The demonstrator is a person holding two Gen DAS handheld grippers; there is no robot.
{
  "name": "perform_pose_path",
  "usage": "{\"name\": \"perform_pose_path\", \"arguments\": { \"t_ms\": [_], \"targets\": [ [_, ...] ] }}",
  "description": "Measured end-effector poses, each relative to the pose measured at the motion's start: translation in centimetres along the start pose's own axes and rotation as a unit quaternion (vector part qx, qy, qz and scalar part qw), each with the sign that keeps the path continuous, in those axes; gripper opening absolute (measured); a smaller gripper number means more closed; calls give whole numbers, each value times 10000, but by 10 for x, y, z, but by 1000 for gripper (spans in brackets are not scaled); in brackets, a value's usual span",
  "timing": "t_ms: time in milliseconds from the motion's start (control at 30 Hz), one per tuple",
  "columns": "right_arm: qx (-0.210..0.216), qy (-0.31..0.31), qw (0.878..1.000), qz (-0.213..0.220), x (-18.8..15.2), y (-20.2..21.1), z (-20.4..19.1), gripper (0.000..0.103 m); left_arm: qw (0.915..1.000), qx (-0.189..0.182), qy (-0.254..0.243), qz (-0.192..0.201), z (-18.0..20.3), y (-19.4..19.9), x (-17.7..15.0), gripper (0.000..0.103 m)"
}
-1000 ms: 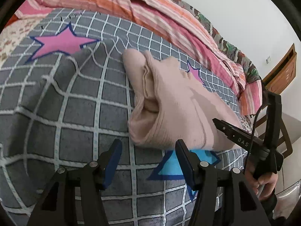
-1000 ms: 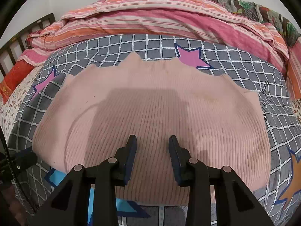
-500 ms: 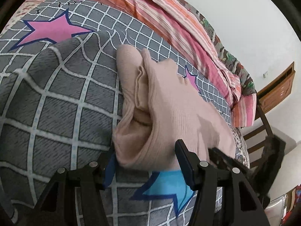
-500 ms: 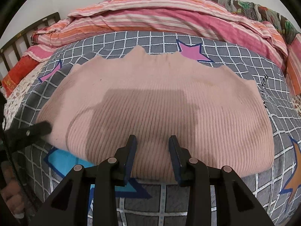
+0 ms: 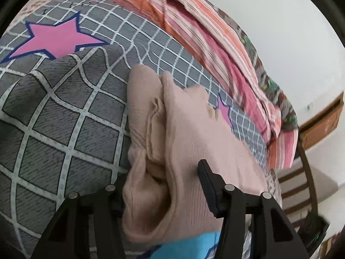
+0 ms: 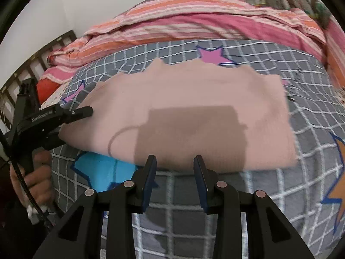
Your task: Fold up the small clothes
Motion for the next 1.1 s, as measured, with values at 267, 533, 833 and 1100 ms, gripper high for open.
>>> {"name": "perform_pose_path", "arguments": {
  "t_ms": [267,533,833,1100],
  "targets": [
    [-316,-575,9978,117,-7,15,73,35,9993,236,-163,258,20,3,19,21],
    [-480,-1238,9906,338,4,26,148,35,9867,739,-1400,374,122,-2,28,20],
    [-890,-1694,9801,531,6,48,221,35,9668,545,-2493,-142,250,-79,-35,19],
    [-1052,-1800,9773,388,-19,55,247,35,9427,851,-3042,-1074,249,-160,-135,25]
  ]
}}
Point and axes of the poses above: each gripper's, at about its wrist camera, not at the fingertips, and y roughly against the way its jaws point, z to its right, x to its top, the point moved 8 cm from there along -y, roughly the way its jaws point, and after that the axes turned 11 degrees about -x, right-handed, at the moved point
